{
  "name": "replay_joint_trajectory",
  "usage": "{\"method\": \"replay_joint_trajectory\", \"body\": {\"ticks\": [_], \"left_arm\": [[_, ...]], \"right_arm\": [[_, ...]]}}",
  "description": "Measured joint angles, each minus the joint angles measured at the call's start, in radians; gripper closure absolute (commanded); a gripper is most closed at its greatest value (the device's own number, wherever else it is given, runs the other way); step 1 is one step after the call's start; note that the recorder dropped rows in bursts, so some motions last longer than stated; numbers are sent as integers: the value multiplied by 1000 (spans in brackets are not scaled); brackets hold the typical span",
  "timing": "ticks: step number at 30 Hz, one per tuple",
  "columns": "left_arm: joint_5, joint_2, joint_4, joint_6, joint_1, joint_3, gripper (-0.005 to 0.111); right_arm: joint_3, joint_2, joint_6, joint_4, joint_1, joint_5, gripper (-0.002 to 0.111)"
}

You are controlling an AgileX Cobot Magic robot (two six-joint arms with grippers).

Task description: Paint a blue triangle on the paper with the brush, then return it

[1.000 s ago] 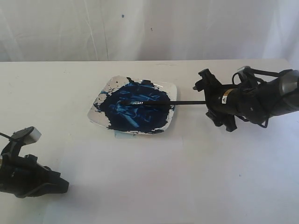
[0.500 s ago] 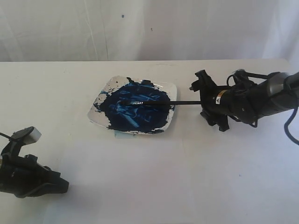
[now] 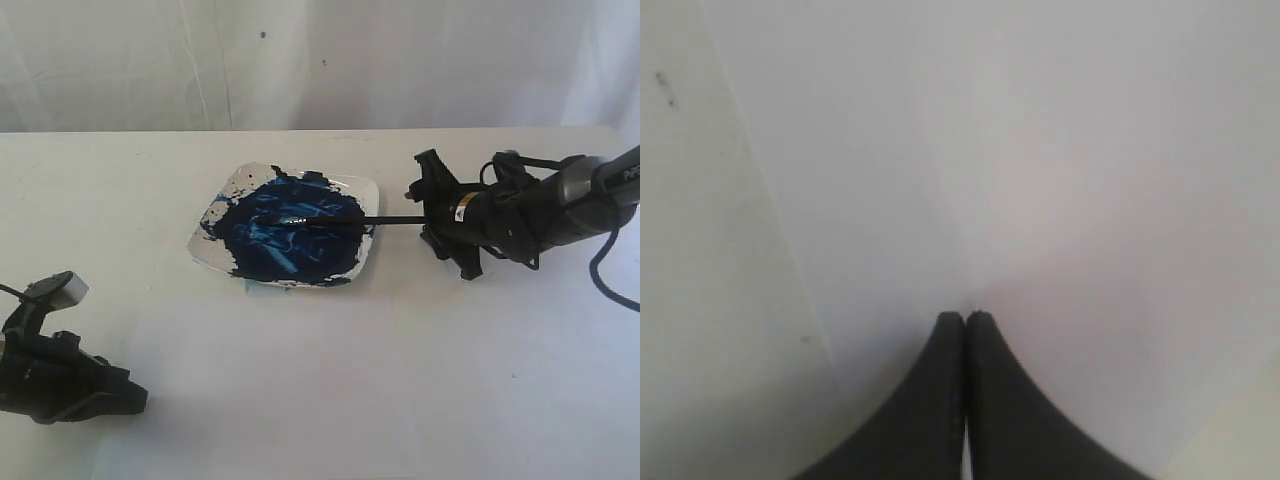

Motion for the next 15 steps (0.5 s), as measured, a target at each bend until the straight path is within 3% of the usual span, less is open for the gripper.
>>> {"method": "replay_joint_trajectory", "body": {"ticks": [6, 15], "left_arm": [[0, 0, 0, 0, 0, 0, 107], [0, 0, 0, 0, 0, 0, 107]], "right_arm": [[-7, 11, 22, 2, 0, -2, 84], [-8, 13, 37, 11, 0, -6, 98]]}}
